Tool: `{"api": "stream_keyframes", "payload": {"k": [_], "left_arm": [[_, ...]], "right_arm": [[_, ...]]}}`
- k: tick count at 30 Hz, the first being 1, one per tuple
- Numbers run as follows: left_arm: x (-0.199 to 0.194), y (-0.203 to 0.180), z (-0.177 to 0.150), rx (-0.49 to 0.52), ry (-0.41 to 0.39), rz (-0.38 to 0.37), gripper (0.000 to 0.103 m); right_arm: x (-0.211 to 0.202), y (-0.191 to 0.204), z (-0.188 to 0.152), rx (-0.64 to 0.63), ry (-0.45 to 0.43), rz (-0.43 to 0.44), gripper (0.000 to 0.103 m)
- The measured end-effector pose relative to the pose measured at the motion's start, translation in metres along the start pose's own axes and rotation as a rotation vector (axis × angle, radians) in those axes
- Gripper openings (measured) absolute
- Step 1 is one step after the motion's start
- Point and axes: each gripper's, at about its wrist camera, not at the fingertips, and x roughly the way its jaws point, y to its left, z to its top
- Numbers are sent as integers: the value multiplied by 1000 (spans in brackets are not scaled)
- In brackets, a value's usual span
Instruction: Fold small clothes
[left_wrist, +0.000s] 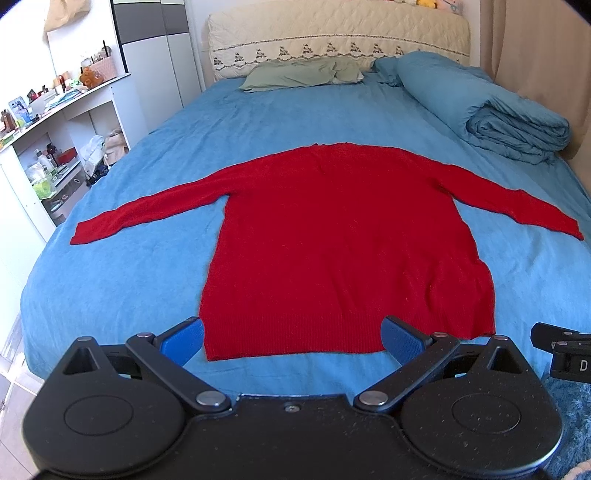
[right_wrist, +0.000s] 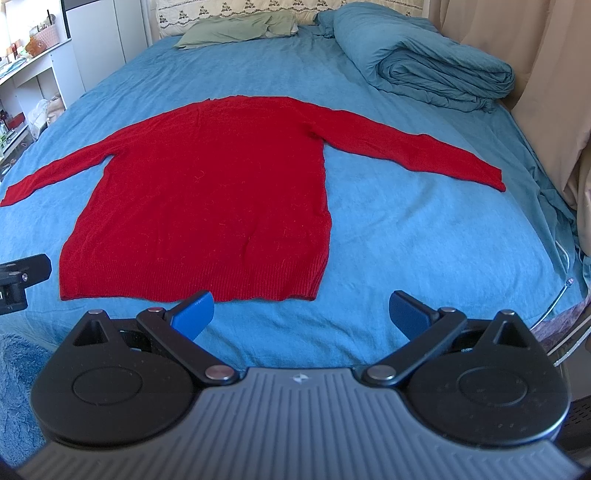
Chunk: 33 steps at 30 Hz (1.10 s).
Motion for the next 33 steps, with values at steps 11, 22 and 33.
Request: {"api": "stream_keyframes", "payload": {"k": [11,22,33], "left_arm": [[0,2,1,-8,2,-5,103],[-1,3,1,-15,2,-6,103],[3,-4,53,6,-54,-66,103]], "right_arm": [[-2,1,3,-5,0,4,103],[-4,0,5,-8,0,5,103],[-10,-18,28,27,-33,10,103]]}}
